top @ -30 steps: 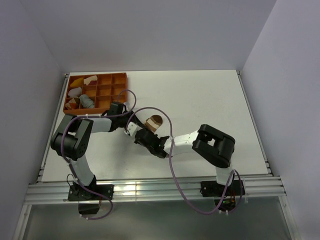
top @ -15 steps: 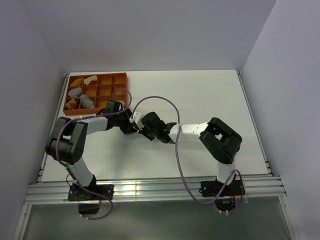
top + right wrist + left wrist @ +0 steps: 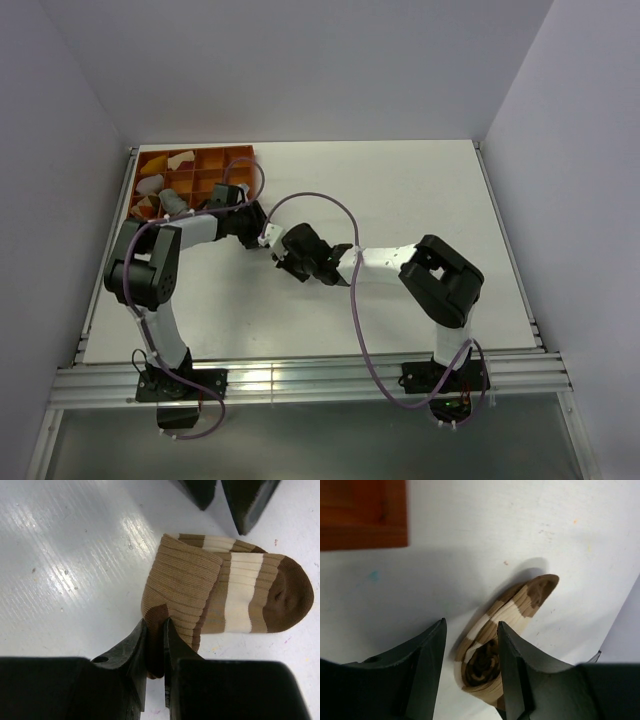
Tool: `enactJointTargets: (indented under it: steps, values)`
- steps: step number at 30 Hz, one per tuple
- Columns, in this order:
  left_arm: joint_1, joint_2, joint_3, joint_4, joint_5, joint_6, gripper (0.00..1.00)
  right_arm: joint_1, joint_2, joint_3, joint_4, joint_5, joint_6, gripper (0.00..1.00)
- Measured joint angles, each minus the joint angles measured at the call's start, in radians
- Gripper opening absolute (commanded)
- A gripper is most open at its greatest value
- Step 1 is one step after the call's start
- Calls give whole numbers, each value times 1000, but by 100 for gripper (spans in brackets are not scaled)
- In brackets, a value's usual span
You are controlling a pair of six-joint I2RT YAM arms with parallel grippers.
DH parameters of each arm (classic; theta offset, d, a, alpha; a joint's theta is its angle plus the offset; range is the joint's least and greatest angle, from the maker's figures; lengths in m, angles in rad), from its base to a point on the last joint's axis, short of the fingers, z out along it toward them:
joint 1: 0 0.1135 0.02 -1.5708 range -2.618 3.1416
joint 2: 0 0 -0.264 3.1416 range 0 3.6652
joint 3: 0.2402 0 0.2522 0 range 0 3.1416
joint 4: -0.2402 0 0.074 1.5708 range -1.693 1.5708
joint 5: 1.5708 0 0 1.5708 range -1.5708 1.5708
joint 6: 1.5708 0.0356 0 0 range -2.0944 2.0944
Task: Roll the socks
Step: Roll the sock at the center of the board.
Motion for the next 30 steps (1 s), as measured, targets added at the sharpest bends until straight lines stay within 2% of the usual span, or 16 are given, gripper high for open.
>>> enactJointTargets:
  steps: [10,20,23,30]
  values:
    - [-71,84,80,43,97,69,51,-1,1,14,-27,-23,-3,0]
    - [-113,144,118,52,120,114,5,-36,3,42,-81,-104,-3,0]
    - [-115,158,131,59,137,121,1,-58,5,57,-107,-163,1,0]
    - [-127,177,143,92,171,142,1,-177,45,97,-135,-422,43,0]
